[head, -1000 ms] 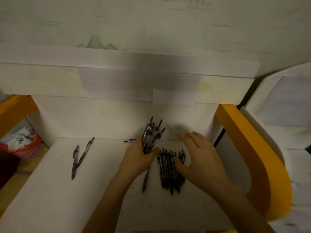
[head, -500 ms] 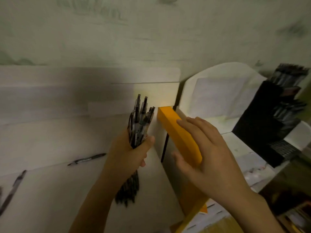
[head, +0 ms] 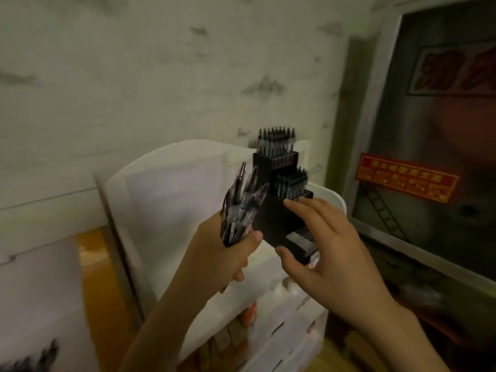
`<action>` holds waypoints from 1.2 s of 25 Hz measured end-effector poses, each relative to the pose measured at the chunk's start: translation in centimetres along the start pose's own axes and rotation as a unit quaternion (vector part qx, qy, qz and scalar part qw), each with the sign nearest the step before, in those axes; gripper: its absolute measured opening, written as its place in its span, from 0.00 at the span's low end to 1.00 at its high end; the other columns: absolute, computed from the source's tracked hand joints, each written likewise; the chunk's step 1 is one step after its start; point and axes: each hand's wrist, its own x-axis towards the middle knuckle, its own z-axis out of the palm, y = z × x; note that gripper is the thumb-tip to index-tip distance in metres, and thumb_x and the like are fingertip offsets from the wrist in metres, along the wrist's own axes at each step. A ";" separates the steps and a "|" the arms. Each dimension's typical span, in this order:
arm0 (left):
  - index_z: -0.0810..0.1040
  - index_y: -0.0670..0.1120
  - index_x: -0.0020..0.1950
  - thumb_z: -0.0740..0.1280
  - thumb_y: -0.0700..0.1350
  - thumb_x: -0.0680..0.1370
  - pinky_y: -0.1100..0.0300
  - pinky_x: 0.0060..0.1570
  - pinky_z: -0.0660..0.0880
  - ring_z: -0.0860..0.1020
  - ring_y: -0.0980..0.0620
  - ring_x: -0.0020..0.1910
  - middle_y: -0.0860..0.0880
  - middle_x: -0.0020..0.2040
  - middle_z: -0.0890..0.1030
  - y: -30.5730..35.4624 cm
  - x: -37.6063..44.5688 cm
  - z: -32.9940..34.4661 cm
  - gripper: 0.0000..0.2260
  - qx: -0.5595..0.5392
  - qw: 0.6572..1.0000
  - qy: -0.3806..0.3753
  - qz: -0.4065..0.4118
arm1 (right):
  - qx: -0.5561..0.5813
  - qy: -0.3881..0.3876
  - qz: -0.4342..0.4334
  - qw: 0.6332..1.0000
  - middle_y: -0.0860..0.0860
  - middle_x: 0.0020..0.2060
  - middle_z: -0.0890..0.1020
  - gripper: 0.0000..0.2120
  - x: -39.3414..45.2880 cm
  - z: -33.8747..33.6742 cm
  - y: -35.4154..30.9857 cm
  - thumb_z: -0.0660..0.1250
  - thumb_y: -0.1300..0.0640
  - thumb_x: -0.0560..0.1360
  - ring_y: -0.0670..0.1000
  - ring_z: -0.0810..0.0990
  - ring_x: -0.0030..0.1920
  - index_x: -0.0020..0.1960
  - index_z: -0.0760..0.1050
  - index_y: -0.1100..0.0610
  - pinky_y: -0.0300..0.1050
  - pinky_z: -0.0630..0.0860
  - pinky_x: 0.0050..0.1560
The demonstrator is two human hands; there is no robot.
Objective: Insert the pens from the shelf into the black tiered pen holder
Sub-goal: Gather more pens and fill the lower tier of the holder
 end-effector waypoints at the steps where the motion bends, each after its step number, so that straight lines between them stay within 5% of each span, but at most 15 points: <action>1: 0.75 0.48 0.42 0.69 0.46 0.76 0.59 0.28 0.75 0.75 0.54 0.22 0.52 0.24 0.76 0.6 0.6 2.0 0.05 -0.005 1.000 -0.008 0.001 | -0.002 -0.003 0.005 1.000 0.42 0.72 0.66 0.33 -0.1 -0.7 2.0 0.64 0.37 0.72 0.47 0.60 0.74 0.74 0.59 0.41 0.52 0.65 0.72; 11: 0.76 0.47 0.45 0.69 0.45 0.77 0.63 0.28 0.73 0.75 0.55 0.23 0.52 0.28 0.77 1.2 7.5 16.2 0.04 -0.019 0.997 -0.063 -0.030 | -0.014 -0.034 0.051 0.998 0.41 0.72 0.66 0.33 0.8 -0.9 17.3 0.66 0.38 0.72 0.45 0.58 0.74 0.74 0.60 0.41 0.40 0.52 0.70; 17: 0.77 0.47 0.45 0.69 0.46 0.77 0.65 0.28 0.73 0.75 0.55 0.23 0.52 0.25 0.76 -3.0 14.7 19.6 0.04 -0.034 0.994 -0.054 -0.088 | 0.000 -0.048 0.036 0.998 0.43 0.71 0.68 0.31 6.1 3.2 23.6 0.66 0.39 0.72 0.47 0.60 0.74 0.73 0.62 0.42 0.48 0.61 0.72; 22: 0.75 0.48 0.44 0.69 0.46 0.77 0.65 0.28 0.72 0.74 0.56 0.22 0.52 0.23 0.75 -4.5 20.7 21.2 0.04 -0.039 0.992 -0.045 -0.109 | 0.033 -0.075 0.024 0.996 0.40 0.68 0.69 0.29 11.9 6.8 27.3 0.66 0.40 0.73 0.44 0.62 0.72 0.72 0.63 0.40 0.45 0.63 0.72; 27: 0.76 0.48 0.47 0.69 0.44 0.77 0.65 0.28 0.73 0.74 0.57 0.22 0.53 0.26 0.76 -5.1 24.5 22.9 0.03 -0.038 0.991 -0.055 -0.113 | 0.232 -0.035 0.070 0.970 0.31 0.57 0.76 0.18 15.3 9.5 29.2 0.69 0.48 0.73 0.34 0.72 0.61 0.62 0.73 0.38 0.25 0.65 0.59; 30: 0.76 0.48 0.48 0.70 0.44 0.77 0.64 0.28 0.73 0.74 0.57 0.22 0.53 0.26 0.76 -5.4 26.1 24.0 0.04 -0.039 0.991 -0.058 -0.119 | 0.369 -0.014 0.108 0.923 0.39 0.48 0.82 0.09 17.2 10.3 30.3 0.70 0.54 0.73 0.43 0.80 0.53 0.52 0.80 0.45 0.36 0.76 0.52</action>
